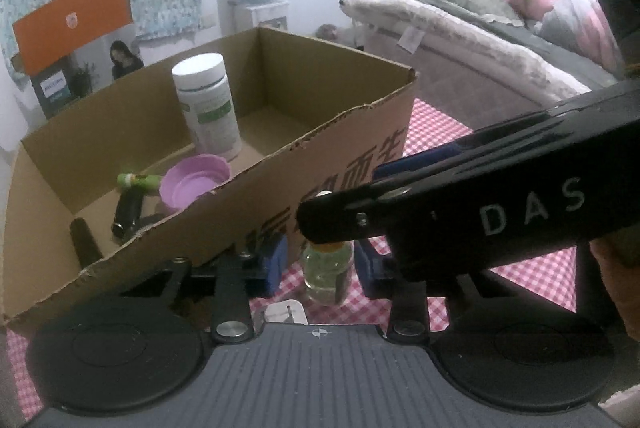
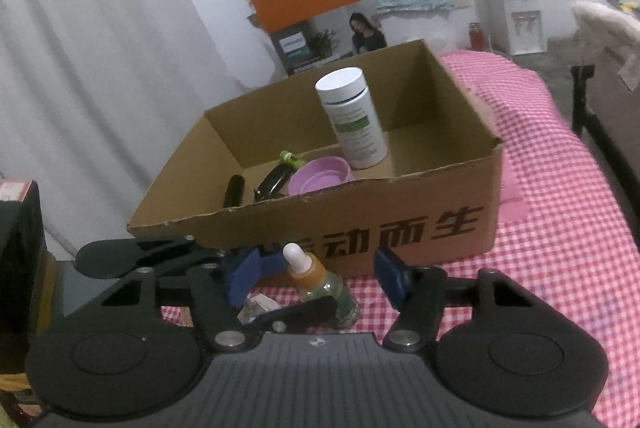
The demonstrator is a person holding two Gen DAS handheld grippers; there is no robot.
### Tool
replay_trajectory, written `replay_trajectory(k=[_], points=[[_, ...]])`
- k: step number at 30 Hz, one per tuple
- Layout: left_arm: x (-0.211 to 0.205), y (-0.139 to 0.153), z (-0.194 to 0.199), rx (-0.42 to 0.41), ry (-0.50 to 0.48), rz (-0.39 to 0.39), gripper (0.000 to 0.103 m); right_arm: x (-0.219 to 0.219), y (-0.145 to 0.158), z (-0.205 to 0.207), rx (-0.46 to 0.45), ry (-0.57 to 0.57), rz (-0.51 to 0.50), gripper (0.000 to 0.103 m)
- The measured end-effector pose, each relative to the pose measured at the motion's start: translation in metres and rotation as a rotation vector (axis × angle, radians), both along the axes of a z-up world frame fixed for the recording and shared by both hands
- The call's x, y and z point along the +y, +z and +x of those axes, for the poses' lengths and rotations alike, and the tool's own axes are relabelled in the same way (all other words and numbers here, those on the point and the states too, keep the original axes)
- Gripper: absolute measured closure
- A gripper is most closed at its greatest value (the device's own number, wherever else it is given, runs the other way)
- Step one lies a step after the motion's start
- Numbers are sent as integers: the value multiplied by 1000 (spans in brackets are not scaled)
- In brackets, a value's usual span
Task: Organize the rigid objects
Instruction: 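Close the right gripper around the small dropper bottle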
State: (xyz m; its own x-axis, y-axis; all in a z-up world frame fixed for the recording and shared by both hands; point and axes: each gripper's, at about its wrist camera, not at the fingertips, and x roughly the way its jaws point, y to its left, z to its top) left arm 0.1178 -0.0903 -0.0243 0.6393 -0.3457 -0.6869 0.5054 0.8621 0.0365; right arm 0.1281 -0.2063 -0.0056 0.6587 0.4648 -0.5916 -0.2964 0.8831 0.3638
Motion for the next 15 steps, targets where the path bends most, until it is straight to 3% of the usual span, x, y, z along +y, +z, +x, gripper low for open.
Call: replay_trajectory(k=[4, 8, 15], points=[[0, 0, 1, 16, 3, -31, 75, 6, 0, 2, -5, 32, -9, 51], [0, 0, 3, 22, -1, -57, 76, 7, 0, 3, 6, 50, -8, 72], [-9, 1, 2, 30, -36, -92, 78, -1, 4, 0, 7, 42, -41, 75]])
